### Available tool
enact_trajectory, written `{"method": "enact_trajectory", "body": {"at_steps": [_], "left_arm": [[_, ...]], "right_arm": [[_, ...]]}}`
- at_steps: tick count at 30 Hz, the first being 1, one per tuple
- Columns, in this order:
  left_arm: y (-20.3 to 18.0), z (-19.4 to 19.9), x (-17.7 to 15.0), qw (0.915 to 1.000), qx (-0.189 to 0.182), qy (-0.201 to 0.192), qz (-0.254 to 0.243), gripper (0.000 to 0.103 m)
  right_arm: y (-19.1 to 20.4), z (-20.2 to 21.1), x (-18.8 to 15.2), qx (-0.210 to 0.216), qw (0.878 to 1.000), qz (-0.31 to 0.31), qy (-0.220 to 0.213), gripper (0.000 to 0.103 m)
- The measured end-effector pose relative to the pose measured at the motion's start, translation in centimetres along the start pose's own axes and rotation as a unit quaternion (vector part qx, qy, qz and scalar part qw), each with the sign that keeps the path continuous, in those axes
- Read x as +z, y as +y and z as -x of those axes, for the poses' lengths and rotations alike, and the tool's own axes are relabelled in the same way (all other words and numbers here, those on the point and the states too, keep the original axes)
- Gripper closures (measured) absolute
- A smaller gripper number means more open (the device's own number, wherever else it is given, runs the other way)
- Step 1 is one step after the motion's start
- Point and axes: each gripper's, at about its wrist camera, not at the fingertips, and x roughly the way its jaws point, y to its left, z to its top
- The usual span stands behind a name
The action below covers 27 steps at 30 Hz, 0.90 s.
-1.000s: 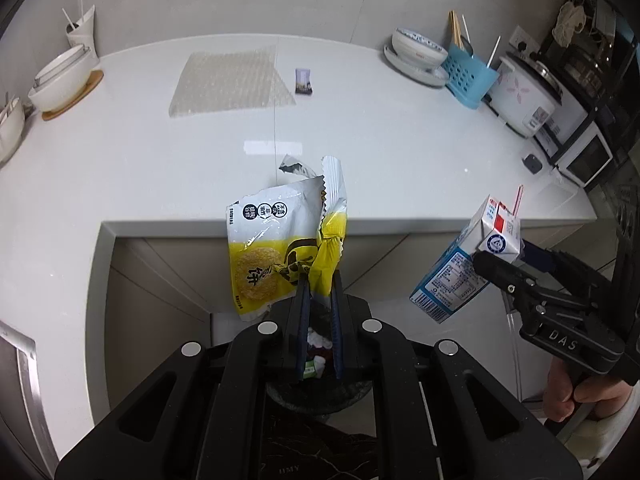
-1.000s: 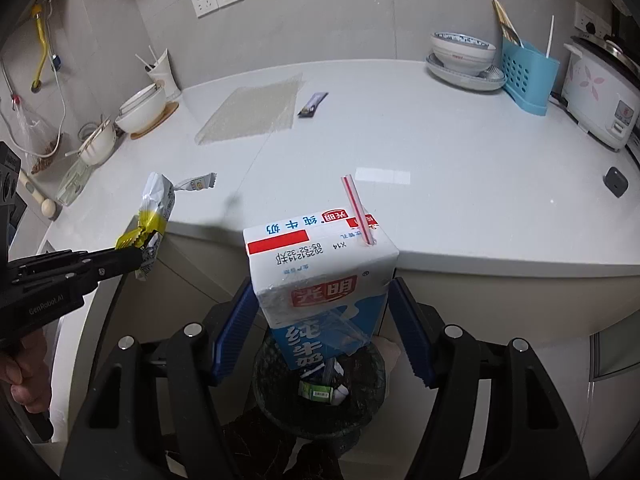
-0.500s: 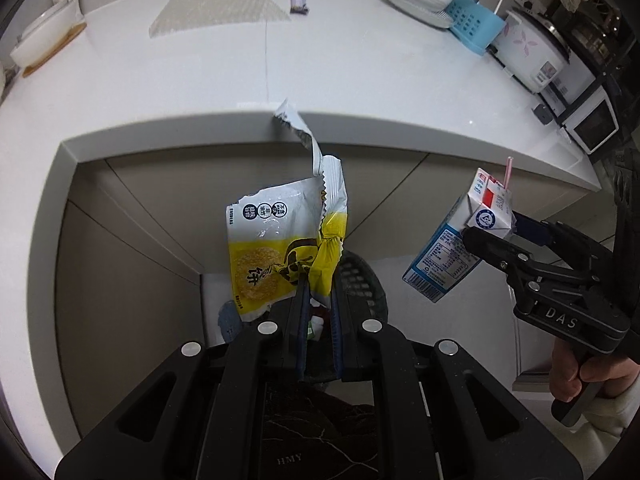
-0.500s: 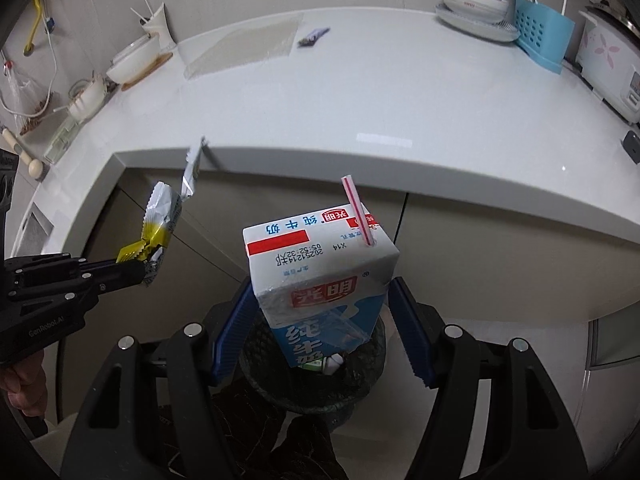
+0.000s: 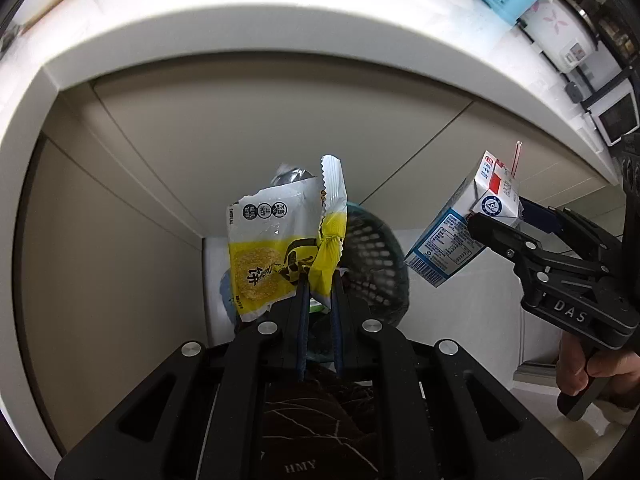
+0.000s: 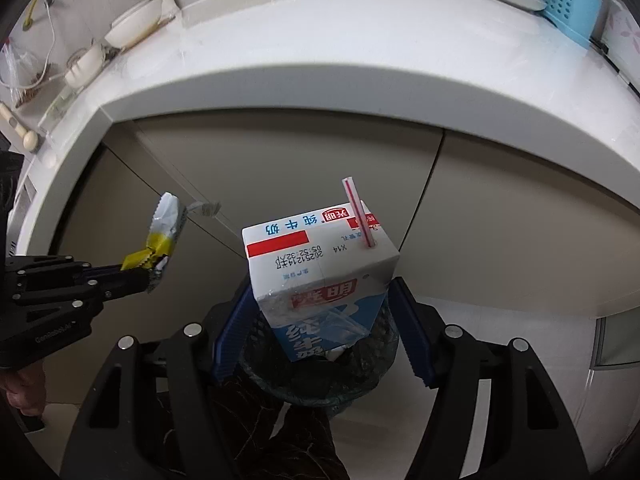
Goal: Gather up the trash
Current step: 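Carry the snack bag and milk carton down over the trash bin, then open the right tool to drop the carton while the left tool drops the snack bag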
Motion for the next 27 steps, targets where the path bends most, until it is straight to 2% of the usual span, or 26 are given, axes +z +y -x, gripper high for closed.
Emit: {"method": "enact_trajectory", "body": {"at_steps": [14, 16, 18, 20, 23, 27], "left_arm": [[0.8, -2.7, -0.6, 0.9994, 0.011, 0.007, 0.033, 0.094], [0.6, -2.7, -0.6, 0.9994, 0.011, 0.008, 0.033, 0.094], [0.5, -2.6, -0.5, 0.9995, 0.01, 0.007, 0.03, 0.094], [0.5, -2.6, -0.5, 0.9996, 0.009, 0.008, 0.027, 0.094], [0.4, -3.2, -0.5, 0.9996, 0.01, 0.013, 0.022, 0.094], [0.0, -3.5, -0.4, 0.9998, 0.006, 0.015, 0.014, 0.094]], "right_arm": [[1.6, -4.3, -0.1, 0.004, 0.999, 0.034, 0.039, 0.038], [1.7, -4.3, 0.1, 0.004, 0.999, 0.033, 0.038, 0.034], [1.3, -3.8, 0.2, 0.0, 0.999, 0.031, 0.031, 0.026], [1.2, -3.3, 0.6, -0.003, 0.999, 0.024, 0.023, 0.023], [0.6, -2.5, 1.1, -0.018, 1.0, 0.01, 0.008, 0.012], [-0.6, -0.9, 1.2, -0.039, 0.999, -0.016, -0.02, 0.008]]}}
